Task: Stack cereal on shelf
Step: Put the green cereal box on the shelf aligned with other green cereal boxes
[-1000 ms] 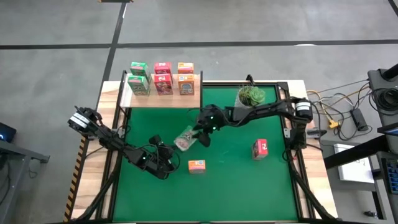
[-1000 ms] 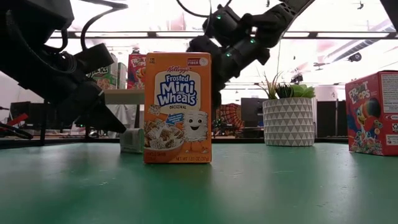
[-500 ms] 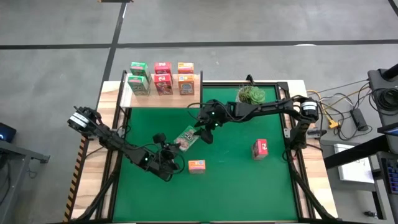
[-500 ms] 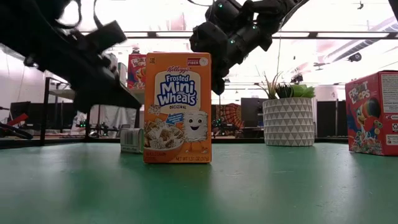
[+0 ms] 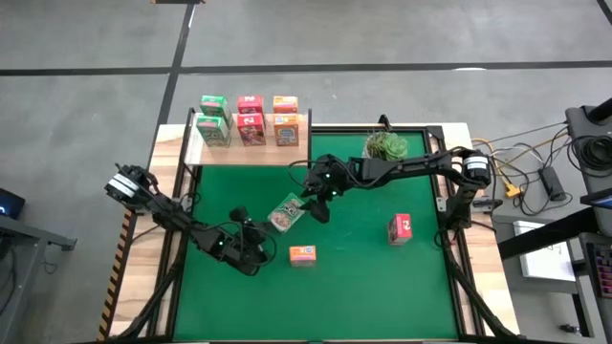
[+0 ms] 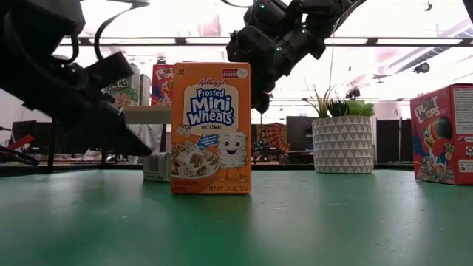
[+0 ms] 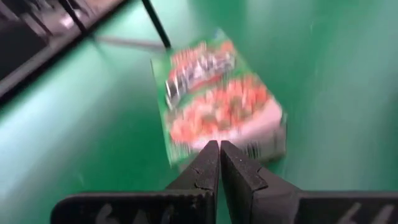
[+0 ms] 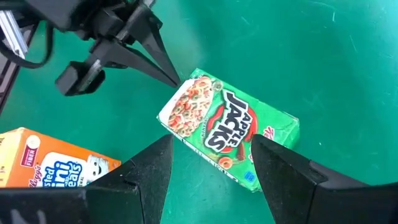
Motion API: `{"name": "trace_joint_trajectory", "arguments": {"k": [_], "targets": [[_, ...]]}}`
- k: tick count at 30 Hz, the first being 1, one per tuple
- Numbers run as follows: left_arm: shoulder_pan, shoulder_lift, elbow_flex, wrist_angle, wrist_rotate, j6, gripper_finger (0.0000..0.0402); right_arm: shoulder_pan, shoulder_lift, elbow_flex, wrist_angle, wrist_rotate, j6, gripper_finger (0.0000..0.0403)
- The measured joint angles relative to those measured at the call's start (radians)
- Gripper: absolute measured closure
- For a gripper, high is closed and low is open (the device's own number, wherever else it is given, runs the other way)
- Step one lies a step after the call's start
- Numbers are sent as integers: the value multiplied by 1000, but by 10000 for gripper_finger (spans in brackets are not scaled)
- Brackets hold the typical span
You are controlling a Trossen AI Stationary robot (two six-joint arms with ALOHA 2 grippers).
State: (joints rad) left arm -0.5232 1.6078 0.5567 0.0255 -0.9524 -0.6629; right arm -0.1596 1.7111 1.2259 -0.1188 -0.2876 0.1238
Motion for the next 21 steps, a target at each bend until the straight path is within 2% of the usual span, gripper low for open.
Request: {"name": "trace_joint_trajectory", "arguments": {"k": [4, 7, 12, 21], "targets": [[2, -1, 10, 72, -55, 126, 402, 0, 0, 0, 0, 0, -6, 195], [18, 21, -5, 121, -60, 159, 402, 0, 0, 0, 0, 0, -6, 195], [24, 65, -23, 187, -59, 127, 402, 0, 0, 0, -8, 0, -11, 195], [-9, 54, -21, 137, -25, 13, 402, 0, 0, 0, -19, 0, -7, 195]]}}
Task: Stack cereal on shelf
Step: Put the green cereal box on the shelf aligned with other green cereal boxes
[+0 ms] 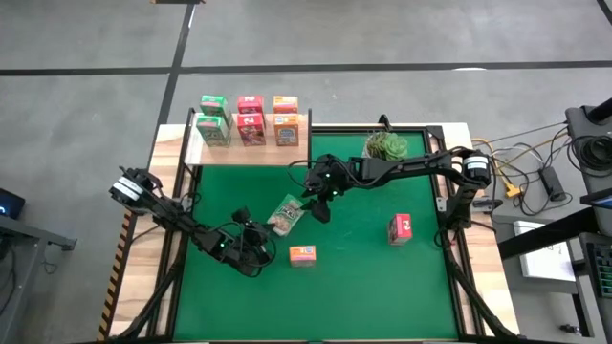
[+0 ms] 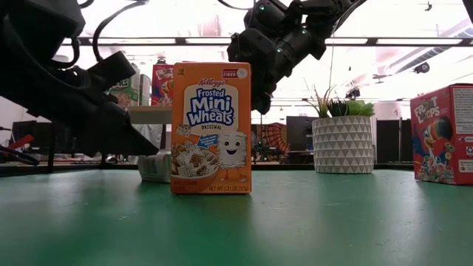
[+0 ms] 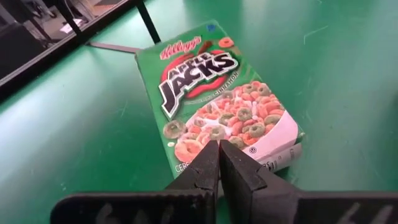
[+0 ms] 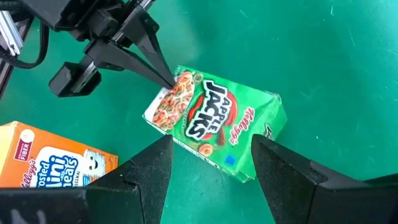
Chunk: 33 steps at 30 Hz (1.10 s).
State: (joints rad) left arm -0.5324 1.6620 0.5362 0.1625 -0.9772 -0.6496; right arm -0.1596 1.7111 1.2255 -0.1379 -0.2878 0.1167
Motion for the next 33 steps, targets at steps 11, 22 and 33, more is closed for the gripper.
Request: {"name": "trace_joint_trajectory", "arguments": {"k": [11, 22, 33], "targets": [[-34, -1, 0, -36, 2, -101, 402, 0, 2, 8, 14, 0, 134, 195], [-37, 1, -1, -36, 7, -100, 402, -37, 47, 7, 26, 27, 280, 195], [-37, 3, -2, -38, 7, -93, 402, -54, 103, 8, 69, -3, 328, 195]]}}
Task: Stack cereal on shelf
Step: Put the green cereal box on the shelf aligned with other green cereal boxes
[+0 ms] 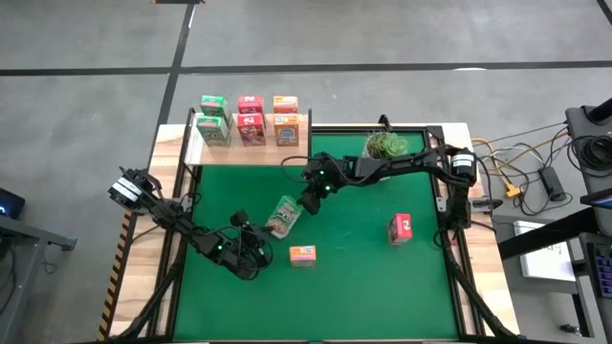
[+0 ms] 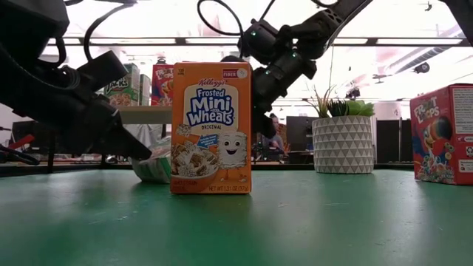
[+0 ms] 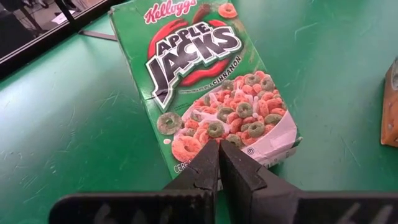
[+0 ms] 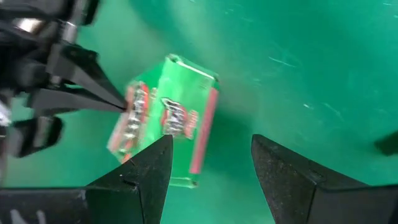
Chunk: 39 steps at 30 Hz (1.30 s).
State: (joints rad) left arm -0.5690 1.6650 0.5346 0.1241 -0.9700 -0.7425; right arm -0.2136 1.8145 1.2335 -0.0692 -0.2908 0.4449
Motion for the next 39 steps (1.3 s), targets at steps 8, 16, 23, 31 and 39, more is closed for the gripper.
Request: {"name": "trace_joint_trajectory", "arguments": {"k": [8, 16, 23, 31, 39], "targets": [[0, 0, 0, -1, -4, 0, 402, -27, -7, 1, 84, -200, 12, 195], [0, 0, 0, -3, -5, 6, 402, -29, -7, 33, 50, -206, 57, 189], [0, 0, 0, -5, -6, 16, 402, -29, -6, 77, -69, -106, 34, 115], [0, 0, 0, -5, -7, 19, 402, -30, 4, 72, -97, -109, 8, 66], [0, 0, 0, -6, -10, 19, 402, -6, 60, 69, -42, -112, 22, 71]]}}
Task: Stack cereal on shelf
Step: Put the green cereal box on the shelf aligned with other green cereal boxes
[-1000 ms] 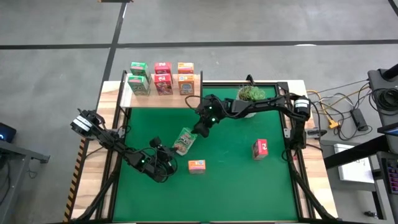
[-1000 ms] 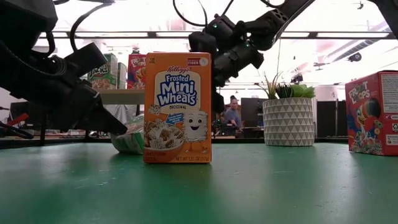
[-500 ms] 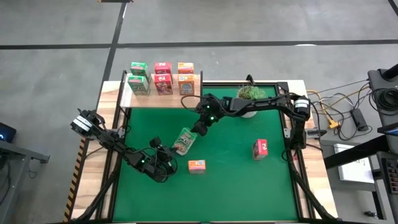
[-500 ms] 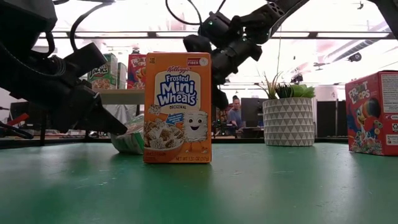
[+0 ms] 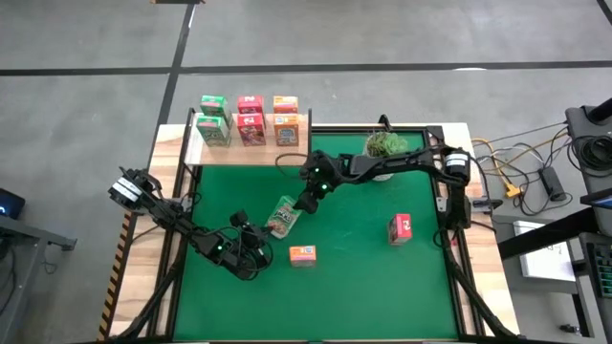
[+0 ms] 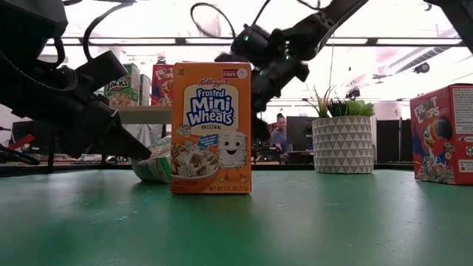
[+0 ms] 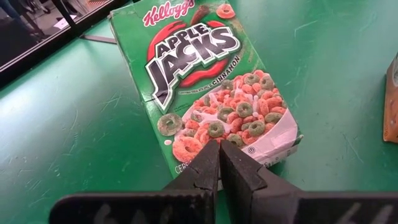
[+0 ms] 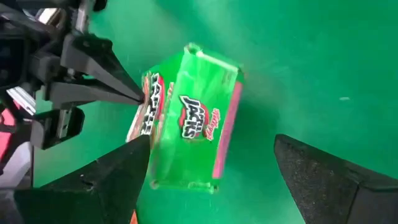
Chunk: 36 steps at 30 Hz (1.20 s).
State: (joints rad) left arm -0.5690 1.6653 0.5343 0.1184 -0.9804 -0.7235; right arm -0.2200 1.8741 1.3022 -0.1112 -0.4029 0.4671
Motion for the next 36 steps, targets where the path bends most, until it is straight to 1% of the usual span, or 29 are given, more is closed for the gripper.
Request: {"name": "trace_joint_trajectory", "arguments": {"k": [2, 6, 8, 14, 21, 26, 29, 36], "targets": [[0, 0, 0, 1, -1, 3, 402, 2, 26, 0, 38, -35, 14, 74], [0, 0, 0, 1, -2, 4, 402, 2, 50, 0, 128, -146, 44, 81], [0, 0, 0, -2, -2, 4, 402, 3, 57, 0, 159, -178, 57, 85], [0, 2, -2, -5, 3, 3, 402, 4, 53, 0, 161, -179, 57, 109], [0, 2, -2, -3, 2, 2, 402, 15, 52, 0, 161, -173, 47, 162], [0, 2, 1, 0, 1, 0, 402, 20, 52, 0, 163, -173, 41, 192], [0, 1, 4, 2, -2, 1, 402, 22, 51, 0, 170, -171, 36, 200], [0, -5, 8, -3, -4, 7, 402, 22, 46, 0, 173, -170, 6, 202]]}}
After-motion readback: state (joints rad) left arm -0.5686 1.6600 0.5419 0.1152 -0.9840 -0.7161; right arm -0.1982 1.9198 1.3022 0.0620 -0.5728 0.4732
